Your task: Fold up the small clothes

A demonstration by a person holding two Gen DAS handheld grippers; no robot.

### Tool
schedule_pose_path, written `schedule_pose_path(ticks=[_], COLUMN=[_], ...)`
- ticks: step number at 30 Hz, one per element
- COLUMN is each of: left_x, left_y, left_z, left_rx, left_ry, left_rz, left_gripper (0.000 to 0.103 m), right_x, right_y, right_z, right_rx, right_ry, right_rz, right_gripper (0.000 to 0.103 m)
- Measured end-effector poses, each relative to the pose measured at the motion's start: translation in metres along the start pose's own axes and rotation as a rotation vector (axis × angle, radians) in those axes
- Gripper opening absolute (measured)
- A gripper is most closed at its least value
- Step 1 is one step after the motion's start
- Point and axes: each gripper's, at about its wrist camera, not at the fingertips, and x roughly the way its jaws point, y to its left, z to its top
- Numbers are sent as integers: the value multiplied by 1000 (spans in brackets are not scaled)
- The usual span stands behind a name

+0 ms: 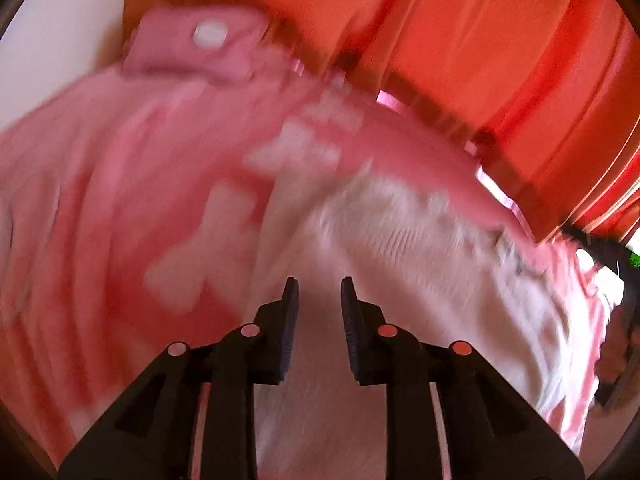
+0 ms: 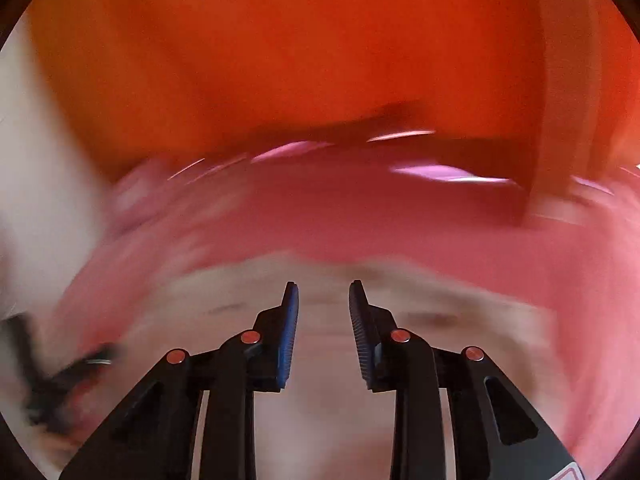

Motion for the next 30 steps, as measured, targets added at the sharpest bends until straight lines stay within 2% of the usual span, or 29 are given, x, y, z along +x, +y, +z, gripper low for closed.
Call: schedule_pose_path(ticks=[1, 4, 6, 7, 9, 10, 12, 14, 15, 16, 18, 20, 21, 23, 26, 27, 28, 30], left_x=[6, 8, 9, 9, 8, 8, 9, 10, 10, 11, 11, 8, 6, -1, -12, -13, -13, -9], left_y=[5, 10, 10, 10, 14, 17, 18, 17, 16, 16, 17, 20, 21, 19, 6, -1, -10, -24], left_z=[-6, -5, -6, -7, -7, -6, -5, -4, -4, -4, -4, -3, -2, 0, 1, 2, 1, -2], left_rx=[-17, 1, 9, 10, 2, -7, -12, -6, -1, 4, 1, -14, -21, -10, 41, 61, 88, 126], left_ry=[30, 31, 34, 35, 40, 44, 50, 53, 53, 53, 53, 47, 40, 5, -57, -67, -71, -56], left_rz=[3, 20, 28, 25, 14, 5, -4, -3, -2, -1, -10, -36, -52, -63, -72, -87, -106, -122], left_gripper=[20, 20, 18, 18, 18, 18, 18, 18, 18, 18, 18, 18, 16, 16, 16, 16, 16, 17], right_x=[30, 104, 151, 168, 193, 197, 199, 194, 200, 209, 203, 168, 136, 91, 20, -4, -23, -52], right_y=[35, 96, 124, 137, 150, 151, 150, 151, 151, 148, 147, 130, 109, 68, -24, -63, -96, -158], right_z=[6, 13, 12, 7, 5, 6, 21, 36, 41, 41, 39, 40, 38, 30, 2, -13, -26, -53], right_rx=[-86, -216, -251, -278, -339, -340, -276, -248, -246, -254, -249, -176, -115, -21, 151, 213, 267, 382], right_ry=[54, 170, 250, 277, 274, 275, 262, 215, 220, 261, 249, 181, 122, 49, -30, -40, -41, -7], right_rz=[48, 93, 96, 70, -2, -6, 1, -11, -29, -56, -99, -40, -10, -26, -184, -285, -372, -524], right_gripper=[34, 42, 43, 43, 30, 13, 1, 0, 0, 0, 0, 0, 1, 19, 36, 40, 45, 46])
